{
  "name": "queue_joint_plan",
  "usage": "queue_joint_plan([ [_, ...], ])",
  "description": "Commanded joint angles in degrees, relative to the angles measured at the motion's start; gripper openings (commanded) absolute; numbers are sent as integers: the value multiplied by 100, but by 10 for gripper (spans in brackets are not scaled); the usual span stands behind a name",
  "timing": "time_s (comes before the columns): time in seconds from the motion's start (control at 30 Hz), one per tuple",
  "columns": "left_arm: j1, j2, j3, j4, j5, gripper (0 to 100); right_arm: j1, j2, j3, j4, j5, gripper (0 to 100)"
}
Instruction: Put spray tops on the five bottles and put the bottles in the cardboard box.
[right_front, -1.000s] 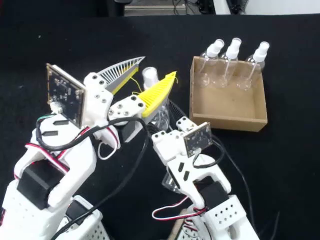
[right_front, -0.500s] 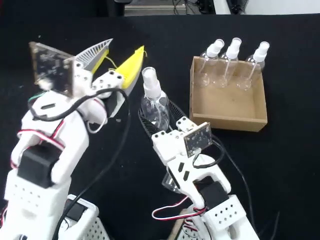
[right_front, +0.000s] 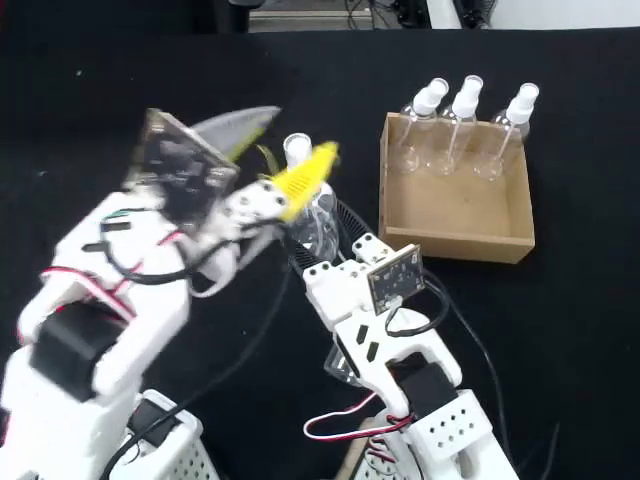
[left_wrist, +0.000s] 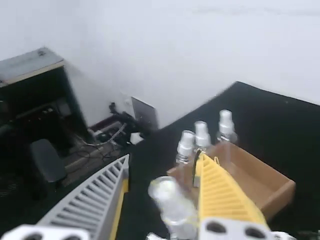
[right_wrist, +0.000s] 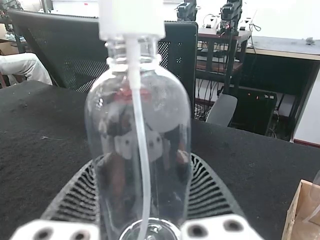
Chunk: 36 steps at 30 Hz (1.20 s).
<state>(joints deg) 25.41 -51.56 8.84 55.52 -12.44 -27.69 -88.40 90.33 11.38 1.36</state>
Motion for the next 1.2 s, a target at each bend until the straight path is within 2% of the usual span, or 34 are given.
queue_joint_plan([
  [0.0,-725,-651,-514,211,0,205,-70,-101,-22,-193,-26,11],
  [0.17,-1367,-1248,40,-44,-44,205,-70,-101,-13,-193,-26,11],
  [0.3,-2387,-1125,1481,-510,0,205,-62,-101,-13,-193,-26,11],
  [0.43,-2738,-923,3442,-1451,448,205,-53,-101,-13,-158,-26,11],
  [0.53,-2721,-923,4734,-2479,958,205,-35,-101,-13,-149,-26,11],
  [0.63,-2695,-923,5912,-3947,1371,205,-35,-92,4,-141,-26,11],
  [0.73,-2677,-923,6958,-5345,1538,205,-26,-92,4,-141,-26,11],
  [0.8,-2580,-923,7433,-5934,1468,205,-26,-92,4,-158,-26,11],
  [0.97,-2097,-870,7846,-6145,1398,205,-9,-92,4,-185,-26,11],
  [1.17,-1903,-870,8127,-6180,1398,205,580,-119,-13,-185,-26,11],
])
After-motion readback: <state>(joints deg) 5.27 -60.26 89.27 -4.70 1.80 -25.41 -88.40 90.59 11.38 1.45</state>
